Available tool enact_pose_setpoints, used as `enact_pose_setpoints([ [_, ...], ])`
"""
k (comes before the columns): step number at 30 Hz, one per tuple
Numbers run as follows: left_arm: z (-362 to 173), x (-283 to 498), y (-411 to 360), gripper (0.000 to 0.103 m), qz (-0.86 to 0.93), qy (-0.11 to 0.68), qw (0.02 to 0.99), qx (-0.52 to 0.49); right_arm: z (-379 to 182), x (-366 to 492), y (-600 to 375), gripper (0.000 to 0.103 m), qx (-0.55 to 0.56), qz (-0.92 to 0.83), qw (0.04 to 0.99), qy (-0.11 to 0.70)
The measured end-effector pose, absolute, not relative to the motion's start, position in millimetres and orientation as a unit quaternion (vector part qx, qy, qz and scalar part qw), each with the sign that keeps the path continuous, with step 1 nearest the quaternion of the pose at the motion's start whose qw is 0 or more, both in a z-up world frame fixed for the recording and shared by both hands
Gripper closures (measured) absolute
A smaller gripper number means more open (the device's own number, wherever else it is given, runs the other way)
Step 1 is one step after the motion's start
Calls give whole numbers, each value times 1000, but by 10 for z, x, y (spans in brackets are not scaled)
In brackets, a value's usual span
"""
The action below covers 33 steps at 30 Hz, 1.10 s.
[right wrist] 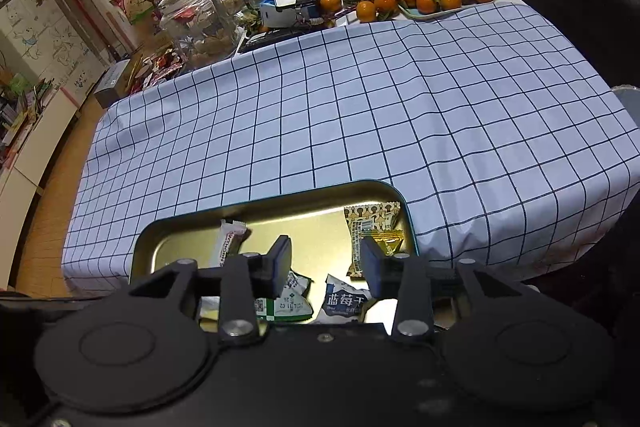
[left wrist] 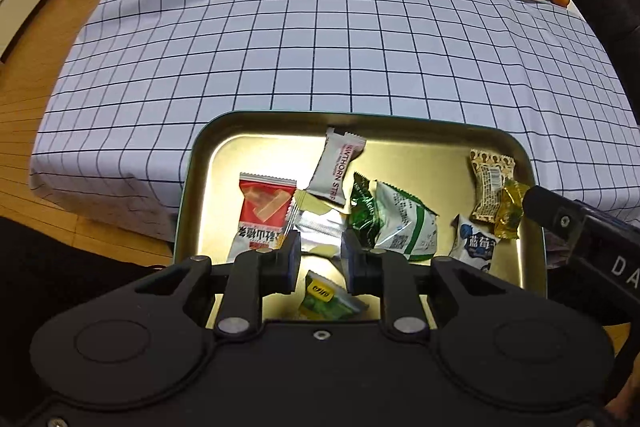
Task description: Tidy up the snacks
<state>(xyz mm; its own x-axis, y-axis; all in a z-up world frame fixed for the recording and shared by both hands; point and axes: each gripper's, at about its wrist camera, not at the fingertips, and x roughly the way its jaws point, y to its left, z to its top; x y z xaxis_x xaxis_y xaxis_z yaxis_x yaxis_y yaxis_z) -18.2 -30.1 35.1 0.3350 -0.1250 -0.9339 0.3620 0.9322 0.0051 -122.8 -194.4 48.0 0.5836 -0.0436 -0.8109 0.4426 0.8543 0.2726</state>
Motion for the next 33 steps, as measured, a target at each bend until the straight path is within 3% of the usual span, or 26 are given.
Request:
enact_pose_setpoints([
  [7,372,-400,-268,72,-152,544,816,122,458,-1376,-1902,54,212,-150,860,439],
  [9,362,-459,-261,67,-154,542,817,124,447,-1424,-1883,53,203,-154,860,442],
  [33,140,-731,-52,67,-134,558,809,129,200,-1702,-1755,49,169,-165,833,501],
])
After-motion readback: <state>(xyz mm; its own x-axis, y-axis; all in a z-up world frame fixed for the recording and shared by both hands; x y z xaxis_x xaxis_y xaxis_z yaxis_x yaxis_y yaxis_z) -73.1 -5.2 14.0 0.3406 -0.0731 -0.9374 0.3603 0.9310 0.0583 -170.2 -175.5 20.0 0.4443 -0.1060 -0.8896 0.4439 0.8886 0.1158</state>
